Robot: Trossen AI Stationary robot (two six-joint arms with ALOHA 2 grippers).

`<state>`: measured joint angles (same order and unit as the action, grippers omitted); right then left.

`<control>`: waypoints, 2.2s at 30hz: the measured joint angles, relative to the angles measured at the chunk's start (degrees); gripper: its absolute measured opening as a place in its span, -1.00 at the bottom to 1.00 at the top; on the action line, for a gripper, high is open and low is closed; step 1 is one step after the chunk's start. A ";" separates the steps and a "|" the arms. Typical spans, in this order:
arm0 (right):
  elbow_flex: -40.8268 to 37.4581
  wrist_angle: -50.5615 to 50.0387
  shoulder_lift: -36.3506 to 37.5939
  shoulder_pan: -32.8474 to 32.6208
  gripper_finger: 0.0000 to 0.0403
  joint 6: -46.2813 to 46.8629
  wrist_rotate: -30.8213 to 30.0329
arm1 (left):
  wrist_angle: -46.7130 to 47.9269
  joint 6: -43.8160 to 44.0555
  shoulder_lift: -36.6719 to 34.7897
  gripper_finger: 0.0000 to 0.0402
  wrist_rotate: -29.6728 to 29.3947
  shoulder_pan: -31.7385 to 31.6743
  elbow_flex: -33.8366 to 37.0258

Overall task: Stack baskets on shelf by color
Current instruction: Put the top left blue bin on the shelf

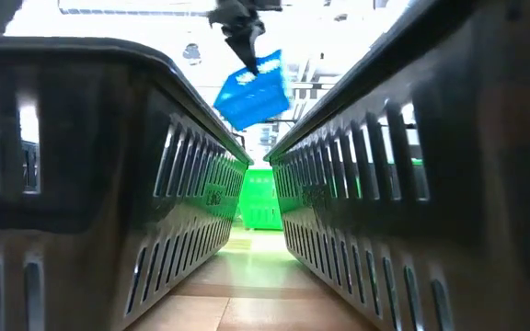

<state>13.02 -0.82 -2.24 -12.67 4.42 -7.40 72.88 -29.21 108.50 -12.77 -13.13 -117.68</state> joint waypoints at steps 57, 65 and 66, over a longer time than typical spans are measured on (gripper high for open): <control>-0.02 -7.77 -0.02 0.44 0.06 -0.34 -0.02 | -2.82 30.80 4.68 -0.79 -12.20 -4.68 -5.35; -0.02 -7.82 -0.04 0.44 0.06 0.44 -0.02 | -13.94 36.15 4.75 -0.99 -9.54 -7.10 12.26; -0.02 -7.82 -0.04 0.44 0.06 0.87 -0.02 | -15.83 36.45 4.75 -1.00 -8.34 -7.67 13.42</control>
<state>12.99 -8.64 -2.28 -12.23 5.29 -7.42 57.05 7.24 113.25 -21.12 -20.80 -104.26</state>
